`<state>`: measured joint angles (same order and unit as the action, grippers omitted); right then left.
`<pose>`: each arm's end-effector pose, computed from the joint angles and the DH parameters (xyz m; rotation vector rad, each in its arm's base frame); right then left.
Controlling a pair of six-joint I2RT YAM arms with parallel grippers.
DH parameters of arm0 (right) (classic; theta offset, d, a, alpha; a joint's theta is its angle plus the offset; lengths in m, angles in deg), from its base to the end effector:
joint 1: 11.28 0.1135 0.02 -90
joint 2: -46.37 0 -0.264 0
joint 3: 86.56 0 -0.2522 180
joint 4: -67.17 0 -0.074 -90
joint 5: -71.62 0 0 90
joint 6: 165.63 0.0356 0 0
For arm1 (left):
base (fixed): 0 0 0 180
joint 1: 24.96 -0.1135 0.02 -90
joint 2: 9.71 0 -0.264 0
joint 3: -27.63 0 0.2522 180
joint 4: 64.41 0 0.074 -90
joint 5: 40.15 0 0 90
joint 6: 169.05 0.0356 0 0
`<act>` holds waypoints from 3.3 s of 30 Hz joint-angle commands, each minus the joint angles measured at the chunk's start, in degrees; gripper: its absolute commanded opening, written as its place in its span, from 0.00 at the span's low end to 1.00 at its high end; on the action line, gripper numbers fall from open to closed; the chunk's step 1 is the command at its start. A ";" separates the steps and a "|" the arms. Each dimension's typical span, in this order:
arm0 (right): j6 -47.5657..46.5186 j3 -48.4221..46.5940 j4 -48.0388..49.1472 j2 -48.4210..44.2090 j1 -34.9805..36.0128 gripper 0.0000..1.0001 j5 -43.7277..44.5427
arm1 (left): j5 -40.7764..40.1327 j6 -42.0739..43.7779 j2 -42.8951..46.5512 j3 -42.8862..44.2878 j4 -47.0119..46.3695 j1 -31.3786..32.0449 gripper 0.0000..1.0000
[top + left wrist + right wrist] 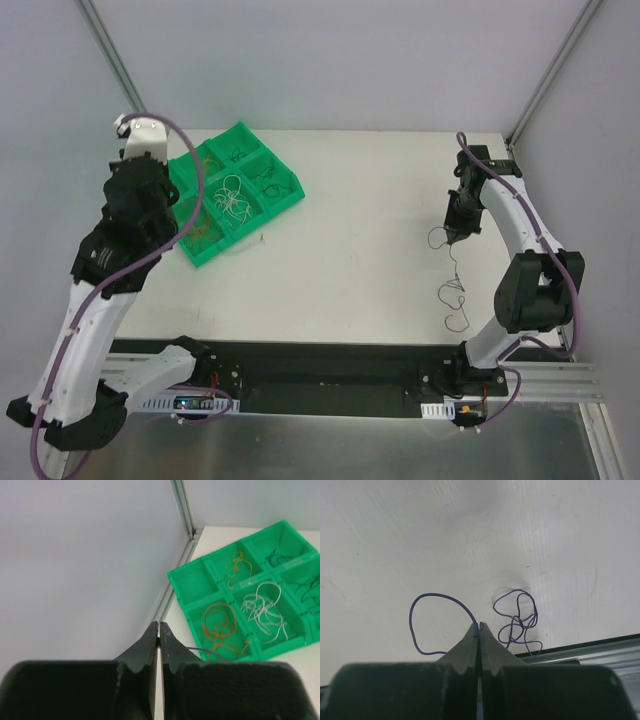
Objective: Untangle the cables
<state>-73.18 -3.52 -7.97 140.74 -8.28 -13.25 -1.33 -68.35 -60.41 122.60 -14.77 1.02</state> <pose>0.3246 0.0138 0.2837 0.0059 2.8314 -0.1060 0.1284 -0.0317 0.4848 -0.1506 1.6498 0.5370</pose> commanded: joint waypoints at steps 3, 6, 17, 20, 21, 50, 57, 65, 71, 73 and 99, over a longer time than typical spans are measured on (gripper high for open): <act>0.53 2.69 -0.14 -5.42 2.35 0.01 -8.55 | 5.12 1.87 -14.23 12.73 -10.20 -5.84 0.00; 0.97 5.23 0.30 -7.96 3.67 0.01 -9.52 | 7.76 1.17 -21.26 18.70 -13.54 -8.57 0.00; 1.67 13.59 1.18 -16.32 6.57 0.01 -13.39 | 10.22 -2.96 -39.91 37.43 -16.98 -16.39 0.00; 1.06 14.11 0.39 -17.28 6.66 0.00 -13.12 | 10.40 -3.40 -42.55 40.77 -17.07 -18.67 0.00; 0.97 14.20 0.39 -17.64 6.58 0.01 -13.12 | 10.31 -3.32 -43.42 41.65 -17.07 -19.55 0.00; -2.11 13.24 1.53 -13.42 5.78 0.01 -12.60 | 20.24 -23.09 -47.82 18.99 -17.07 -35.47 0.00; -2.11 12.01 1.09 -12.28 5.26 0.01 -12.68 | 20.50 -25.19 -50.81 18.55 -16.98 -36.43 0.00; -2.11 11.39 0.48 -12.01 4.82 0.01 -12.07 | 19.89 -32.84 -56.17 18.37 -12.86 -38.72 0.00; -2.02 10.95 0.04 -12.01 4.55 0.01 -11.80 | 23.66 -37.06 -59.34 16.35 -9.70 -39.16 0.00; -2.02 10.78 0.04 -11.93 4.64 0.01 -11.89 | 24.45 -38.81 -61.18 16.70 -8.11 -39.33 0.00; 1.22 9.81 2.76 -14.74 12.19 0.01 -20.06 | 46.76 -49.02 -31.15 -2.71 -1.51 -22.31 0.72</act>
<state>-74.20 8.52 -6.40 128.54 0.53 -29.99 38.54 -116.08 -98.52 125.44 -17.65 -27.07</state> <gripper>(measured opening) 0.010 0.727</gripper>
